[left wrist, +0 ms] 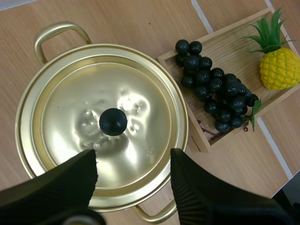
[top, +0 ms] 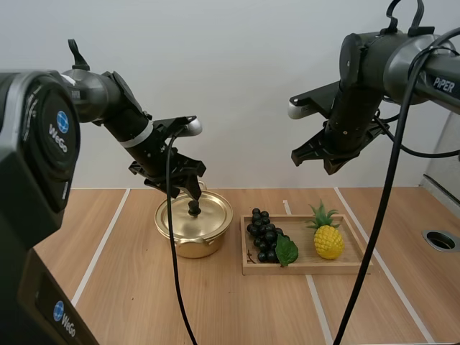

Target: Open the pot, put the pineapple inside, and close it

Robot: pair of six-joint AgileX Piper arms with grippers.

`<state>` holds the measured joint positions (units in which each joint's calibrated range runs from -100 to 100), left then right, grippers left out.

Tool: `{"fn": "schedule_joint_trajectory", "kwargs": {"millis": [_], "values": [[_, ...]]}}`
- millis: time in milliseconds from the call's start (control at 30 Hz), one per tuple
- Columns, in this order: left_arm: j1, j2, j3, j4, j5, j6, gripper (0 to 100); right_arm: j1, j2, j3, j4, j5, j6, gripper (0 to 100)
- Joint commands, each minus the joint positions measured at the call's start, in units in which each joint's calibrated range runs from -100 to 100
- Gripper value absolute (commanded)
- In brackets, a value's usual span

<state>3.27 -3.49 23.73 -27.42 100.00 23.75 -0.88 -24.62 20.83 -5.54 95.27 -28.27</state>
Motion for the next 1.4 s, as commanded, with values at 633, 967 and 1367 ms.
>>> {"fn": "schedule_joint_trajectory", "kwargs": {"millis": [633,967,1367], "values": [[-3.3,4.5,1.6,3.5,-21.6,1.4,77,-0.2,-0.7,0.2,2.9,-1.2,-1.2,0],[-3.3,9.3,1.6,3.9,-19.8,1.4,77,-0.2,-0.7,0.2,3.2,-1.2,-1.2,0],[-3.3,9.7,1.6,1.6,-20.6,3.1,77,-0.2,-0.7,0.2,3.6,-1.6,-1.2,0]]}}
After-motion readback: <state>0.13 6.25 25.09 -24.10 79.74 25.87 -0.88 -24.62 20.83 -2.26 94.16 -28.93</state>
